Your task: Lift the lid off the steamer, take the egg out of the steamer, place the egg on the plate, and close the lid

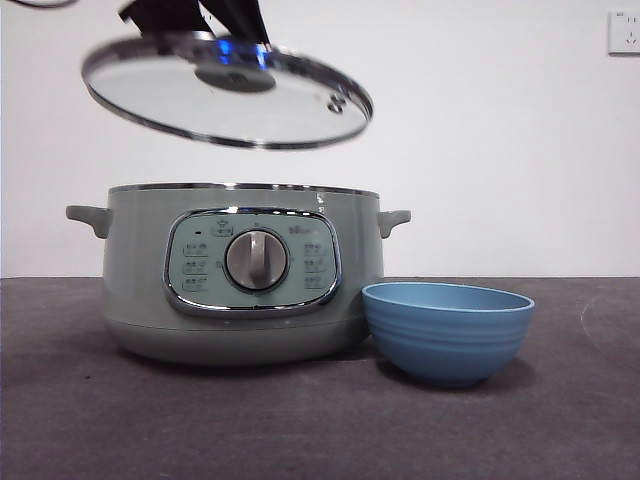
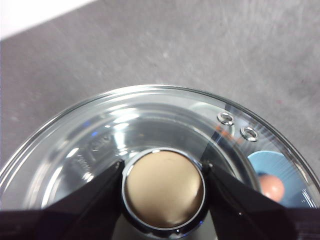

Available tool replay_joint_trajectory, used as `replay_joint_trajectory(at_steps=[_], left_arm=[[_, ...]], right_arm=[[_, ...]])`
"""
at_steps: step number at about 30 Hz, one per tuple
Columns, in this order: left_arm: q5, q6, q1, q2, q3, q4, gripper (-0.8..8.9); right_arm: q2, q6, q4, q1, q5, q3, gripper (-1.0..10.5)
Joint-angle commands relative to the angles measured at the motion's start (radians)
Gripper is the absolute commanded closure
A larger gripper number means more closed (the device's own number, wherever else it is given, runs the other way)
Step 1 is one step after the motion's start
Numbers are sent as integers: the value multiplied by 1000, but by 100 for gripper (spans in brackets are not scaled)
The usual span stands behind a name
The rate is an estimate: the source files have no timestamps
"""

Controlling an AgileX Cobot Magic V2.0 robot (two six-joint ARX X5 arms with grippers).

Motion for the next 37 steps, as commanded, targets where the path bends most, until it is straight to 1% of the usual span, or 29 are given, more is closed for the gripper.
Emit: replay_joint_trajectory(at_steps=[1, 4, 7, 16, 22, 26, 37], left_arm=[[2, 12, -4, 23, 17, 61, 822], [0, 12, -3, 55, 17, 74, 822], [-24, 12, -3, 79, 17, 80, 822], [-24, 12, -3, 125, 17, 90, 822], [-26, 12, -3, 130, 17, 86, 822], [-50, 12, -3, 130, 17, 66, 822], [-50, 12, -3, 134, 10, 31, 822]], right_arm=[[-1, 0, 3, 0, 3, 13, 501], [-1, 0, 3, 0, 3, 16, 501], [-1, 0, 3, 0, 3, 16, 501], [-1, -1, 3, 0, 3, 27, 501], [-1, -2, 3, 0, 3, 27, 501], [-1, -1, 3, 0, 3, 27, 501], [-1, -1, 3, 0, -5, 27, 501]])
